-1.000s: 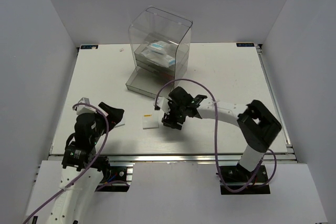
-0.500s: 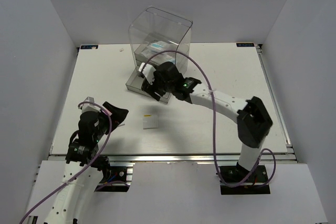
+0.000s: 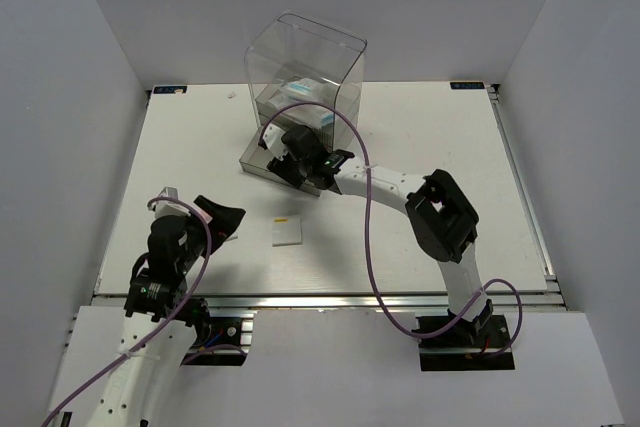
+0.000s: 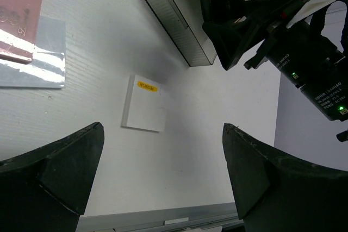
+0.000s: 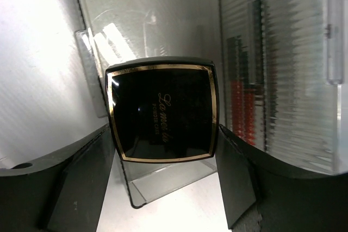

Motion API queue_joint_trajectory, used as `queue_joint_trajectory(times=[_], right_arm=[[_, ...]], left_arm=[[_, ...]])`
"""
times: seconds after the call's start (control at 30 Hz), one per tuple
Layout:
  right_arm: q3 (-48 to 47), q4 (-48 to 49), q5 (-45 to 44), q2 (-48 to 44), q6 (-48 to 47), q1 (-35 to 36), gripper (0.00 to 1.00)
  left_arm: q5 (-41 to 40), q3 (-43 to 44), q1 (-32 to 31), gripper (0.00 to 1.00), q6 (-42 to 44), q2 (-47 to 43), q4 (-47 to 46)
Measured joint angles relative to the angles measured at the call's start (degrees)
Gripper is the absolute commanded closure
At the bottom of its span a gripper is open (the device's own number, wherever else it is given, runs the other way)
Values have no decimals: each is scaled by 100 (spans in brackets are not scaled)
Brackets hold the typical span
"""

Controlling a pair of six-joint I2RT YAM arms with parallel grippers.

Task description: Organize the makeup

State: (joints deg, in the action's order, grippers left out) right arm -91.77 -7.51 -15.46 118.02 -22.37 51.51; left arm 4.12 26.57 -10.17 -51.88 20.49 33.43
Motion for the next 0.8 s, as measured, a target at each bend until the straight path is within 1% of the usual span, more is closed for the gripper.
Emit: queue_joint_trajectory(times=[0.03,0.07,0.1,0.13,0.17,0.23,0.27,0.4,0.43,0.6,0.8], right_arm=[[0,33,-52,0,-13,-2,64],[0,55,-92,0,-13,-7,56],[0,63,-118,2,-15,-11,52],[0,68,-140,7,-13,-13,50],[0,76,-155,13,-13,-17,45],[7,81,-160,31,-15,-42,41],[7,81,-160,37,-15,-46,38],[9,42,-79,46,-11,-87,33],[9,39,-52,46,-9,-101,28],[9,-4,90,46,15,-168,26],[11,-140,260,44,94,-205,21]], left_arm=[[9,-2,-2,2,-9,2,0],[22,-2,0,2,-13,4,0],[33,-2,0,2,-15,7,0],[46,-2,0,2,-15,13,0],[61,-2,0,2,-15,20,0],[92,-2,0,2,-17,48,0],[103,-2,-2,2,-24,57,0],[111,-37,0,2,-66,61,-2],[116,-66,0,2,-76,61,-2],[125,-114,-2,2,-127,94,7],[125,-114,0,2,-133,260,2]])
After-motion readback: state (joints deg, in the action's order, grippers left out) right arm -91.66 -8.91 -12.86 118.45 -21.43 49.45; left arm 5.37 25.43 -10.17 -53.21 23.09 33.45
